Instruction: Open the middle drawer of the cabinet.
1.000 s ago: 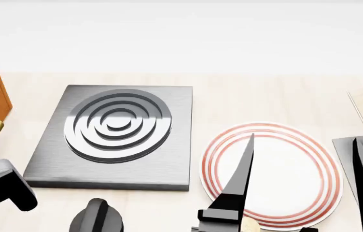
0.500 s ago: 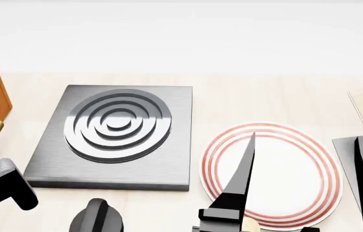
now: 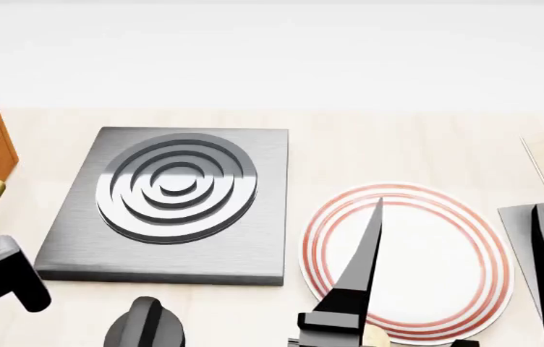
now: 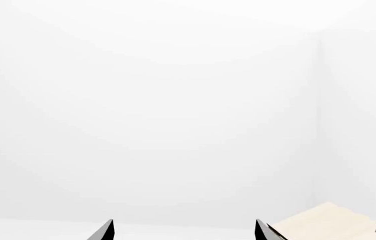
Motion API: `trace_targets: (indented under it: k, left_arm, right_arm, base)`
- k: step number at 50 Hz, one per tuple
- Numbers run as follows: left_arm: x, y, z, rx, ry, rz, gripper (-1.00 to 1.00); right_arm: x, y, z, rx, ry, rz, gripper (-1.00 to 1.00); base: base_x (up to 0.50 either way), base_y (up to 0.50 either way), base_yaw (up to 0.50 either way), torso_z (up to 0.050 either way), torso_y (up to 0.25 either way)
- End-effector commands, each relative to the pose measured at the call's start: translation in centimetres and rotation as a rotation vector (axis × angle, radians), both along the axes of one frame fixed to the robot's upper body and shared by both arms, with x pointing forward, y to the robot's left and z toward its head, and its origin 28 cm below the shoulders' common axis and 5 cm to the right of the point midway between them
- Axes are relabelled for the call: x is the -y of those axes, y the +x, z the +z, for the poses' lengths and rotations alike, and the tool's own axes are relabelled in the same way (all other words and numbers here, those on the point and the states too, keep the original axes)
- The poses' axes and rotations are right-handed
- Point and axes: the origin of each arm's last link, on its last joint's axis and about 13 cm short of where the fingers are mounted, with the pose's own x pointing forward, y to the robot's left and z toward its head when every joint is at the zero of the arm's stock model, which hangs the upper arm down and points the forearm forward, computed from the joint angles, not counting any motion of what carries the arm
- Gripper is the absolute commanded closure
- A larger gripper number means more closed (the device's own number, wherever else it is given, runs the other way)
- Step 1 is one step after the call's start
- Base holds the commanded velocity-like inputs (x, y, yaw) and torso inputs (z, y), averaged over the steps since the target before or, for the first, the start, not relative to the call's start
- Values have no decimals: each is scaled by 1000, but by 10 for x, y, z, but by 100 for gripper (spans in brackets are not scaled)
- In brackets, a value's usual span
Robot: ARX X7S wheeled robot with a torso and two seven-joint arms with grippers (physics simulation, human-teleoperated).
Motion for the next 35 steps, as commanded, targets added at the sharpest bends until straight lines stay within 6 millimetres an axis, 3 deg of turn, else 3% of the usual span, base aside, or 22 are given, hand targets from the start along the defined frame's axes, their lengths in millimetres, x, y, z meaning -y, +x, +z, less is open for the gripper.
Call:
trace_targets:
  k: [1,35]
  left_arm:
    - [3,8,0,-12,-17,6,-100]
    - [-8,22,-5,-40,-7,48,-100]
  right_arm:
    - [-2,3,3,34,9,23,-100]
    - [-2,3,3,33,7,26,-100]
  base:
    - [0,0,0,0,0]
    - [0,0,0,0,0]
